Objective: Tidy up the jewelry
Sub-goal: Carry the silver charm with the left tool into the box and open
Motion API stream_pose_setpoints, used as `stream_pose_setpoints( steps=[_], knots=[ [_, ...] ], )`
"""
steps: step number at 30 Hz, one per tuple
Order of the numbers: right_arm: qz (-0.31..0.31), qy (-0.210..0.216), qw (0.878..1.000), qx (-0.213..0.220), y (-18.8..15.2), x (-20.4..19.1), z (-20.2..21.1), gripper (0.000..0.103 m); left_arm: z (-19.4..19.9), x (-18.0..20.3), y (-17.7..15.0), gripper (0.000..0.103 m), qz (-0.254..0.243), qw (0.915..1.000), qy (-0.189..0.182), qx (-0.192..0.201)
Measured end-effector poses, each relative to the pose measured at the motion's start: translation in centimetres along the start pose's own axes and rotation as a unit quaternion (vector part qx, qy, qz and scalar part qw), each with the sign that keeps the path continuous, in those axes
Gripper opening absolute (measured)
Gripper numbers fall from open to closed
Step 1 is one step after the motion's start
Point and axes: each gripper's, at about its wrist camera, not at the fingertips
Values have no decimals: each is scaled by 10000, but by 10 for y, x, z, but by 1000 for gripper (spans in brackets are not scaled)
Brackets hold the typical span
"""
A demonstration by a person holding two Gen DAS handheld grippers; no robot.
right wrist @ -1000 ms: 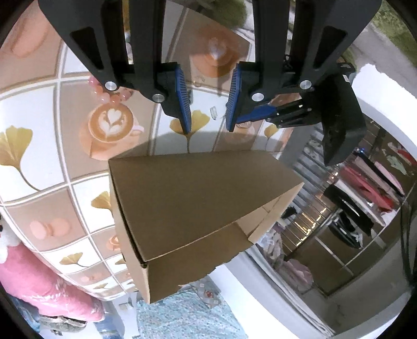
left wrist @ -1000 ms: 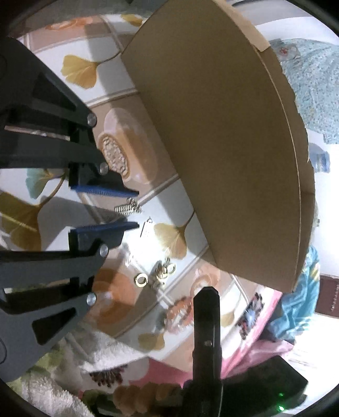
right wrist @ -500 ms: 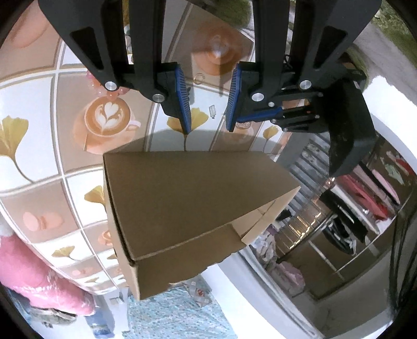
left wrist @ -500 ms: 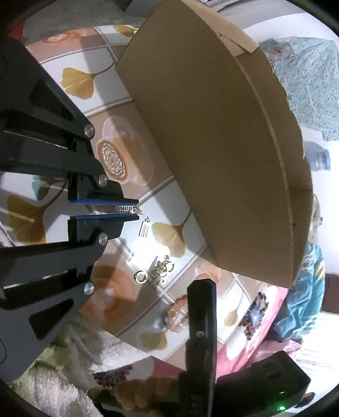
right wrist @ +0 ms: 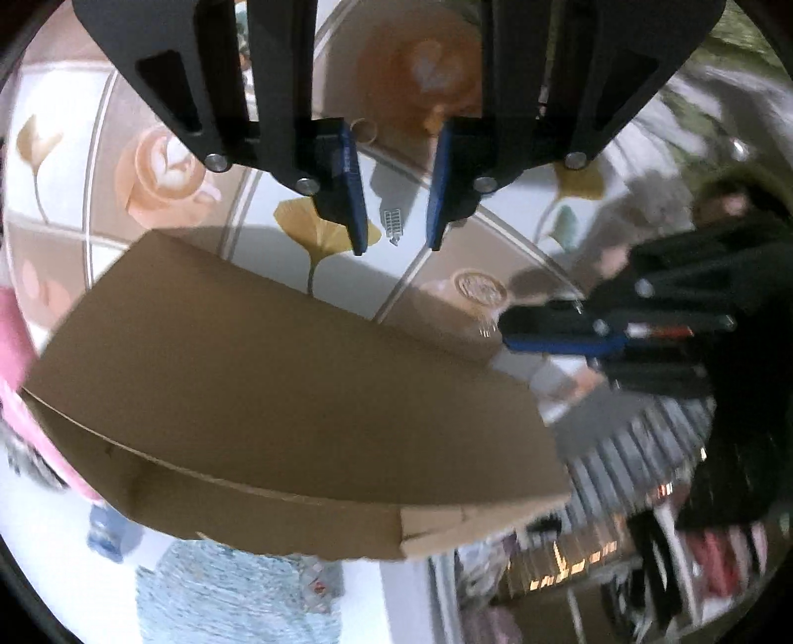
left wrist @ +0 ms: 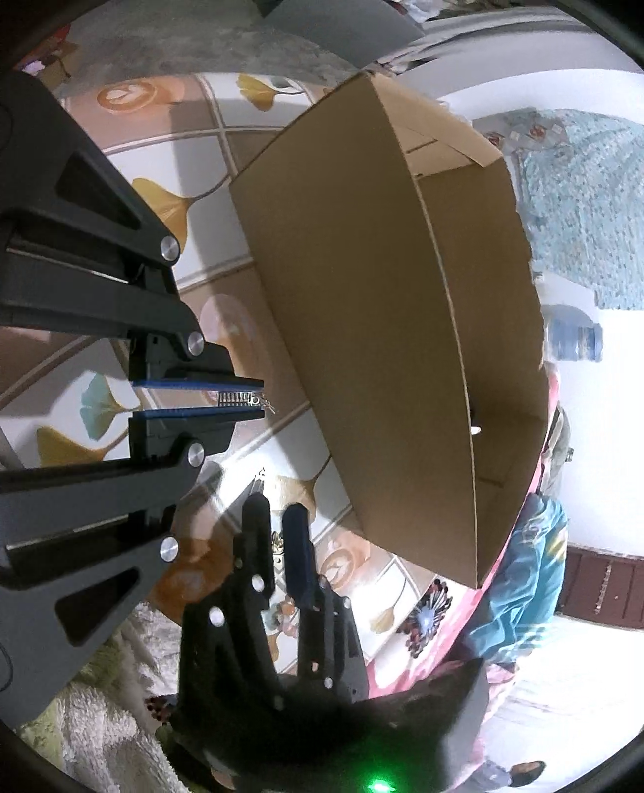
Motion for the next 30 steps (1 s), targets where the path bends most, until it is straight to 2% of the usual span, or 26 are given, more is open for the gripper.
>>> stream_pose_setpoints(
  steps=[6, 10, 14, 24, 30],
  knots=[
    [365, -317, 9981, -392, 5, -9, -16, 13, -4, -13, -7, 5, 189, 9997, -124, 49],
    [342, -220, 9978, -518, 8, -7, -19, 5, -5, -17, -9, 5, 247, 9995, -188, 94],
    [255, -141, 9980, -570, 9, -5, -21, 5, -5, -21, -13, 5, 298, 9992, -231, 121],
    [8, -52, 9992, -387, 6, -2, -4, 5, 5, -23, -14, 5, 340, 9990, -182, 226],
    [-96, 21, 9999, 82, 12, 2, 32, 5, 29, -16, -8, 5, 302, 9981, -185, 504]
  ],
)
Point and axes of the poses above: each gripper's, at about its wrist camera, not at the fingertips, and z roughly against the way its jaws point, x to its right, y to its top, and after that the axes turned 2 degrees about x, right-handed
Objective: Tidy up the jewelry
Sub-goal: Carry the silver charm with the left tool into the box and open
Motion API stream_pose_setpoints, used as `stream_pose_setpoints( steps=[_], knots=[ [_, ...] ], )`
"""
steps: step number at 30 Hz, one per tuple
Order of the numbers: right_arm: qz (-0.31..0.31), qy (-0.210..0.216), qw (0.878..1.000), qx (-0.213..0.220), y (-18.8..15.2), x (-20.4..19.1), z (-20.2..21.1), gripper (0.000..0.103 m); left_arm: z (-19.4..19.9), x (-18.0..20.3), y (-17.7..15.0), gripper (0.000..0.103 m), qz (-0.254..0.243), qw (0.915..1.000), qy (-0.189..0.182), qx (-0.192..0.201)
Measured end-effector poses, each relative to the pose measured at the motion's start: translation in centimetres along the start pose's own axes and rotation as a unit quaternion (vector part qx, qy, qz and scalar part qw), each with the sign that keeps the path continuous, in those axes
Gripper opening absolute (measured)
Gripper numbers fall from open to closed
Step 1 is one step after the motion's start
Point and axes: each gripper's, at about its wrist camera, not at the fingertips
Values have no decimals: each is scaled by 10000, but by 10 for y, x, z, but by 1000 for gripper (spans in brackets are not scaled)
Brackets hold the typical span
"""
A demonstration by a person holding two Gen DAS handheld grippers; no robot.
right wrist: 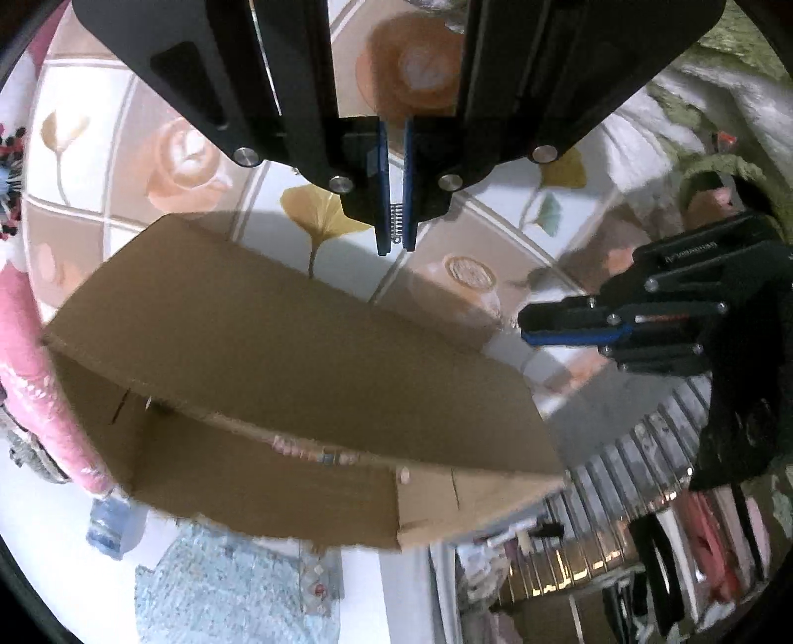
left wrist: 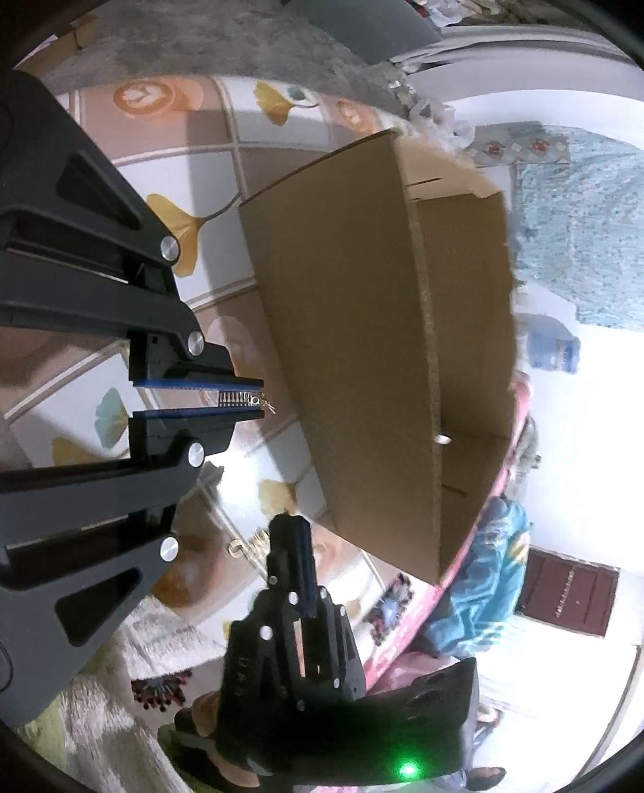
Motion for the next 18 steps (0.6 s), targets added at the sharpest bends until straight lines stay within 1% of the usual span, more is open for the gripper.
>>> stream_pose_setpoints(
  steps=[2, 5, 7, 9, 10, 12, 13, 14, 16, 18],
  knots=[
    [-63, 124, 9996, 258, 8, 0, 16, 5, 12, 1, 8, 5, 21, 9998, -86, 159],
    [-61, 368, 9967, 723, 28, 2, 41, 5, 35, 0, 29, 5, -31, 9982, -248, 548],
    [-48, 540, 9931, 1037, 47, 5, 55, 5, 46, -1, 46, 5, -155, 9966, -225, 772],
    [-92, 726, 9902, 1191, 67, 11, 60, 5, 51, -1, 65, 5, -353, 9948, -133, 945],
    [-160, 871, 9883, 1239, 80, 17, 60, 5, 50, -2, 75, 5, -449, 9943, -95, 960],
    [-254, 944, 9883, 1174, 99, 21, 47, 5, 38, -9, 93, 5, -441, 9956, -4, 832],
    [-321, 929, 9896, 1051, 111, 28, 38, 5, 27, -16, 102, 5, -345, 9972, -44, 655],
    [-423, 976, 9902, 904, 120, 34, 27, 5, 14, -26, 111, 5, -193, 9989, -86, 427],
    [-700, 1203, 9887, 550, 140, 43, 1, 5, -6, -39, 122, 5, 1, 9999, -66, 83],
    [-916, 1281, 9873, 229, 153, 55, -23, 5, -28, -52, 134, 5, 67, 9997, 54, -229]
  ],
)
Point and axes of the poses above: each gripper's, at about its wrist camera, not at the fingertips, and z roughly against the way its jaws point, x to its right, y to its top, and after that the axes turned 2 degrees about x, right-handed
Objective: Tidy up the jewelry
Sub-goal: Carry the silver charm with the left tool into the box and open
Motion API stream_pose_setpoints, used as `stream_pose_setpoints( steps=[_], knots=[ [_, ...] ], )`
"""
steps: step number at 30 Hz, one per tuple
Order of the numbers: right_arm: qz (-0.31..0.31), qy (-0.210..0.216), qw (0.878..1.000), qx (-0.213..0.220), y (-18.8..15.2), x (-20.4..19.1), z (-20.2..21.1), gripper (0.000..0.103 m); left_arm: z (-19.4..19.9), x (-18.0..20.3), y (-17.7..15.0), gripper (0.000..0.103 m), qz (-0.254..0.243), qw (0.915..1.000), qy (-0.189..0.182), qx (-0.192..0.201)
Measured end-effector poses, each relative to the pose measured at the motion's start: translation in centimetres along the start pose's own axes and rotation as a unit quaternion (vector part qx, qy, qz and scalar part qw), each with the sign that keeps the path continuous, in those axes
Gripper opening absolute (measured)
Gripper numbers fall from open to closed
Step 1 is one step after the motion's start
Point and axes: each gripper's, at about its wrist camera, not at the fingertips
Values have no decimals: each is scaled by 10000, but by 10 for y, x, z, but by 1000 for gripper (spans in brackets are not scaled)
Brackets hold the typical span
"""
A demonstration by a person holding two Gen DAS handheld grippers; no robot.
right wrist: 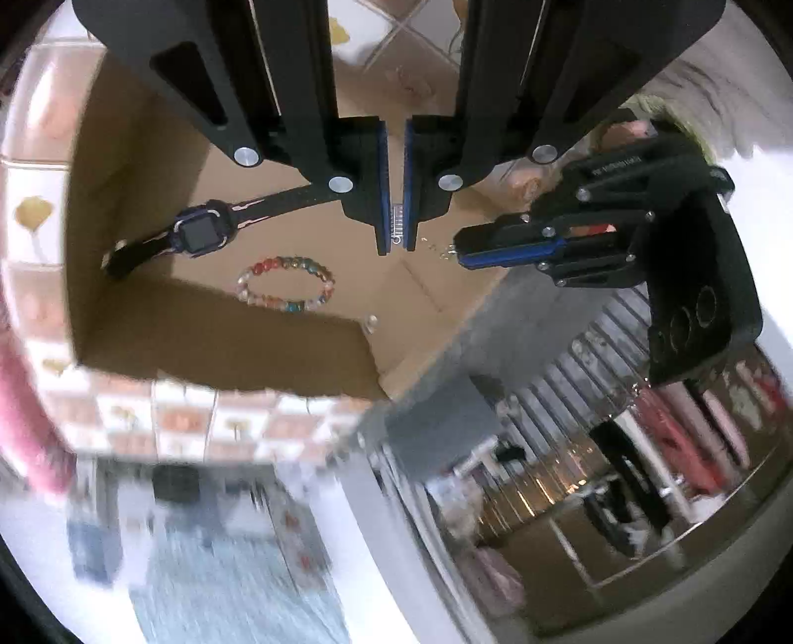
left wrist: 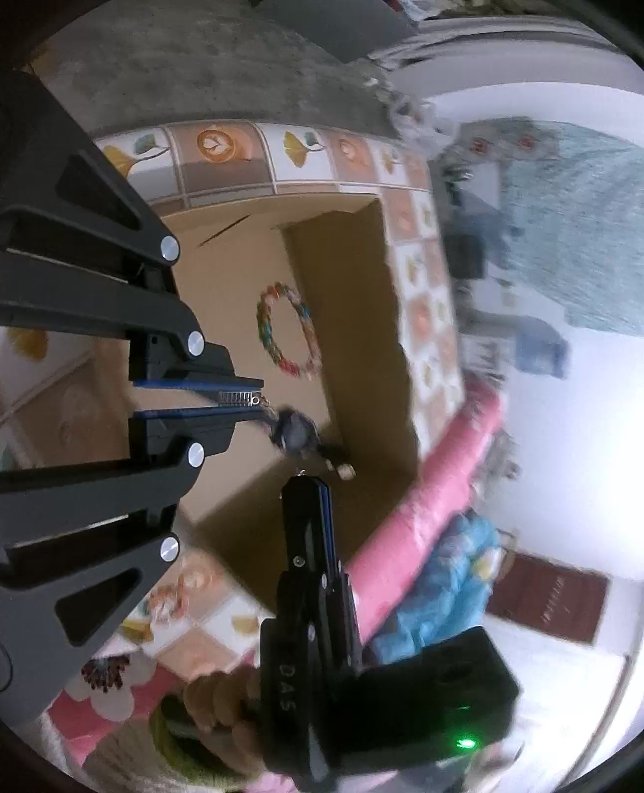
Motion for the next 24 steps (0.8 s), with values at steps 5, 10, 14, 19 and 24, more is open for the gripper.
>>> stream_pose_setpoints(
  steps=[5, 10, 14, 19, 24],
  knots=[
    [-586, -34, 9959, -691, 24, 35, -55, 5, -44, -24, 16, 5, 227, 9976, 144, -636],
    [-832, -147, 9922, -913, 30, 50, -78, 5, -64, -38, 17, 5, 437, 9932, 274, -1039],
    [-819, -125, 9931, -833, 32, 52, -75, 6, -65, -39, 16, 7, 435, 9932, 251, -1052],
    [-873, -148, 9936, -701, 33, 55, -65, 6, -63, -41, 18, 7, 466, 9935, 305, -995],
    [-781, -168, 9961, -377, 31, 48, -36, 8, -43, -35, 19, 7, 417, 9963, 343, -676]
  ],
)
Point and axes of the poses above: each gripper's, at about its wrist camera, not at the fingertips, and z roughly against the way its jaws point, x to its right, y to its top, and after that the axes turned 2 degrees about x, right-handed
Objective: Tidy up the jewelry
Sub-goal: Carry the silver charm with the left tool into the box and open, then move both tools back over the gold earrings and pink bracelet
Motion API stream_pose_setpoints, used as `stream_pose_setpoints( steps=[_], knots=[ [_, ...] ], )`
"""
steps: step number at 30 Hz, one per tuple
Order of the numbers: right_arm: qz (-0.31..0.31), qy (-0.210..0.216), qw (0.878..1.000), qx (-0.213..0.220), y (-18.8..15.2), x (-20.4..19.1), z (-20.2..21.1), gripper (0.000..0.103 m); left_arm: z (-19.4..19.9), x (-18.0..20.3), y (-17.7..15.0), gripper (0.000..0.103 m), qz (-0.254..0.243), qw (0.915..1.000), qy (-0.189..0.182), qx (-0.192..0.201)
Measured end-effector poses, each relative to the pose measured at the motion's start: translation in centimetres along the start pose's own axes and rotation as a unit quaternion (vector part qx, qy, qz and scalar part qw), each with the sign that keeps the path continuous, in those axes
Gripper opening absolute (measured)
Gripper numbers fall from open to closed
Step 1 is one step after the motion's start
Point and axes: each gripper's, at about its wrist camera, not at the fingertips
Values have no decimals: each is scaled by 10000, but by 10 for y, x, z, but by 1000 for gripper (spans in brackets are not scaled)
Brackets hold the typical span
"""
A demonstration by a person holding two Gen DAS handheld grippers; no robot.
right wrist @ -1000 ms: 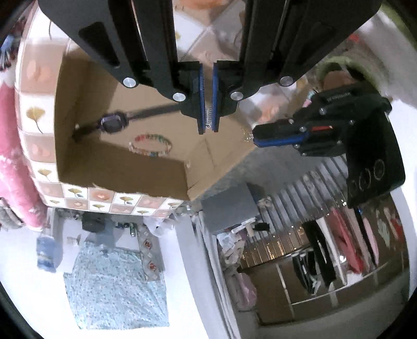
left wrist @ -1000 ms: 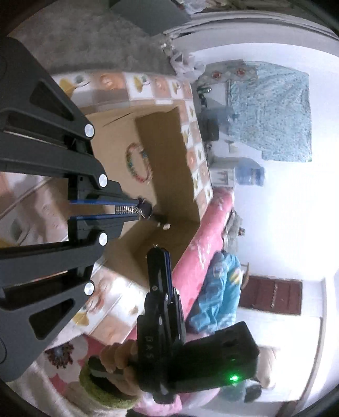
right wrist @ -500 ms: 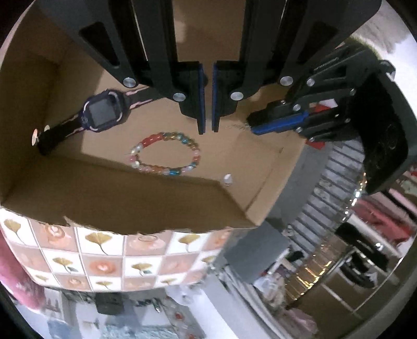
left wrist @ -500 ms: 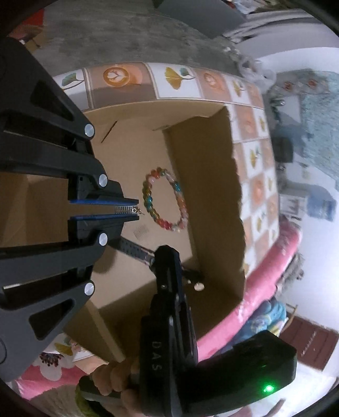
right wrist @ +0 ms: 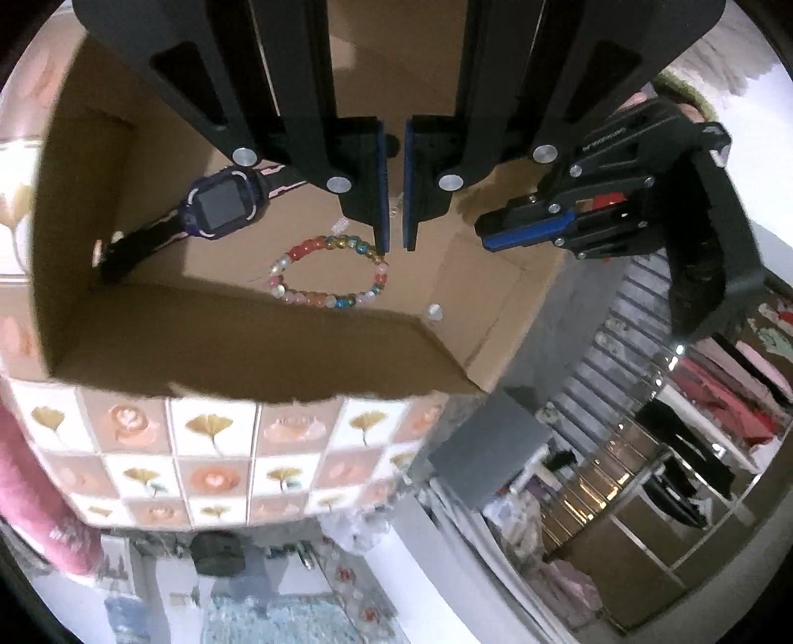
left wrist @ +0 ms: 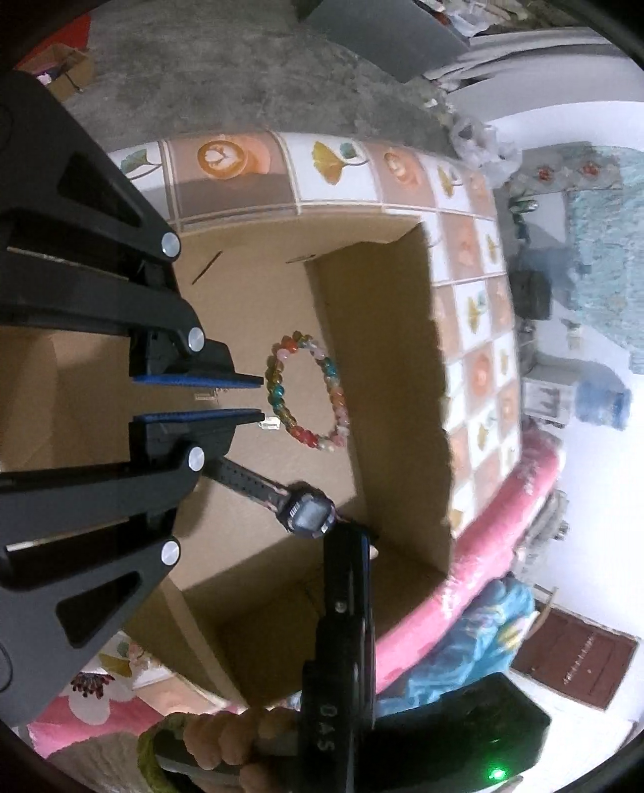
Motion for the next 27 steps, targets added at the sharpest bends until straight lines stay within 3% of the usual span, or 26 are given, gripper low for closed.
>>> stream_pose_setpoints(
  steps=[2, 4, 6, 12, 16, 19, 22, 27],
  knots=[
    [74, 84, 9996, 249, -7, -5, 23, 26, 22, 7, -6, 12, -81, 9994, -82, 311],
    [231, 48, 9982, 552, -20, -12, 51, 37, 44, 13, -15, 20, -173, 9977, -207, 624],
    [386, 43, 9961, 790, -37, -18, 76, 40, 73, 23, -35, 27, -325, 9937, -404, 996],
    [467, 186, 9897, 1337, -121, -15, 145, 40, 119, 60, -102, 40, -717, 9820, -999, 1432],
    [329, -197, 9883, 1479, -178, -3, 162, 40, 106, 85, -137, 41, -676, 9799, -1346, 1308],
    [-149, -120, 9902, 1385, -213, 15, 155, 40, 72, 108, -158, 41, -681, 9831, -1402, 955],
    [-479, -175, 9916, 1187, -237, 26, 139, 38, 40, 132, -171, 41, -816, 9843, -1407, 690],
    [-740, -415, 9934, 771, -264, 38, 106, 31, 4, 165, -178, 40, -1253, 9857, -1053, 397]
  ],
)
Point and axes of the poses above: each gripper's, at about its wrist camera, not at the fingertips, and z roughly against the way its jaws point, x to its right, y to its top, and after that the axes turned 2 degrees about x, right-handed
